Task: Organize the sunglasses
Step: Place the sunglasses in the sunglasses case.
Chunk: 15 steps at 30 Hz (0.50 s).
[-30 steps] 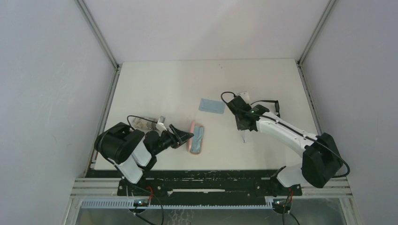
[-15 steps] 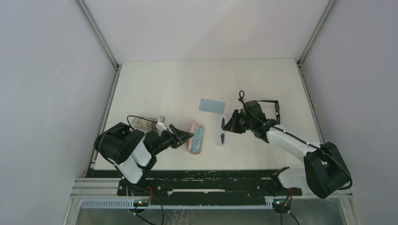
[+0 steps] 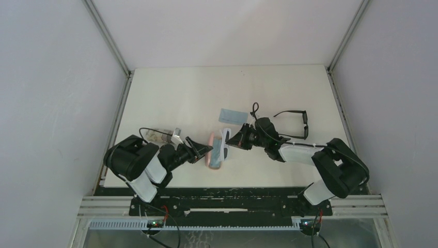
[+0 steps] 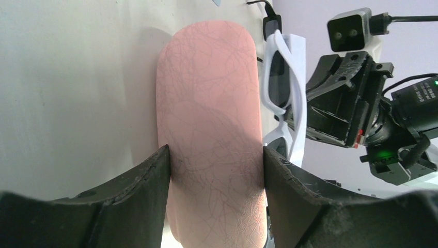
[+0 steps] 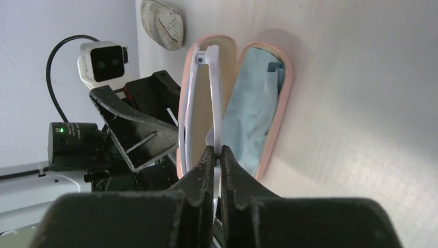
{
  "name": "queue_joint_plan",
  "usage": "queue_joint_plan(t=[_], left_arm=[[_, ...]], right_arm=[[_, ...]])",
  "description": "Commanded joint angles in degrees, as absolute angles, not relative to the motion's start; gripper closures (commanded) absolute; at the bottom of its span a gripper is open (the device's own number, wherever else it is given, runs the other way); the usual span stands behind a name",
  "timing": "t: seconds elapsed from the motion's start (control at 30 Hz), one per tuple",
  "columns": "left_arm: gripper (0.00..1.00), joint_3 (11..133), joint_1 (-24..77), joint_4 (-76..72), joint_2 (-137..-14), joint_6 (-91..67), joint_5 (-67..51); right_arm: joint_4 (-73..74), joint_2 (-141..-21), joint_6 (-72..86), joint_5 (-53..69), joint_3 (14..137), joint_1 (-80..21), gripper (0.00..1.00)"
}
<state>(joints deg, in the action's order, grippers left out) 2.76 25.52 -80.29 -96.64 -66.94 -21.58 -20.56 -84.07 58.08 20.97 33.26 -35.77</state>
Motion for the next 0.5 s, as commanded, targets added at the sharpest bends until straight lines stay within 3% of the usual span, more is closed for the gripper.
queue_joint_plan(t=[0.0,0.47], left_arm=[[0.91,3.42,25.23,-83.66,-95.52,-67.46,-21.56],[0.92,3.56,25.29,-83.67,-95.54,-67.34,-21.71]], right_arm=[[-34.18,-88.63,63.98,22.02,33.32,-37.09,1.0],[-37.4,-95.58,63.25,19.08,34.71,-39.33,1.0]])
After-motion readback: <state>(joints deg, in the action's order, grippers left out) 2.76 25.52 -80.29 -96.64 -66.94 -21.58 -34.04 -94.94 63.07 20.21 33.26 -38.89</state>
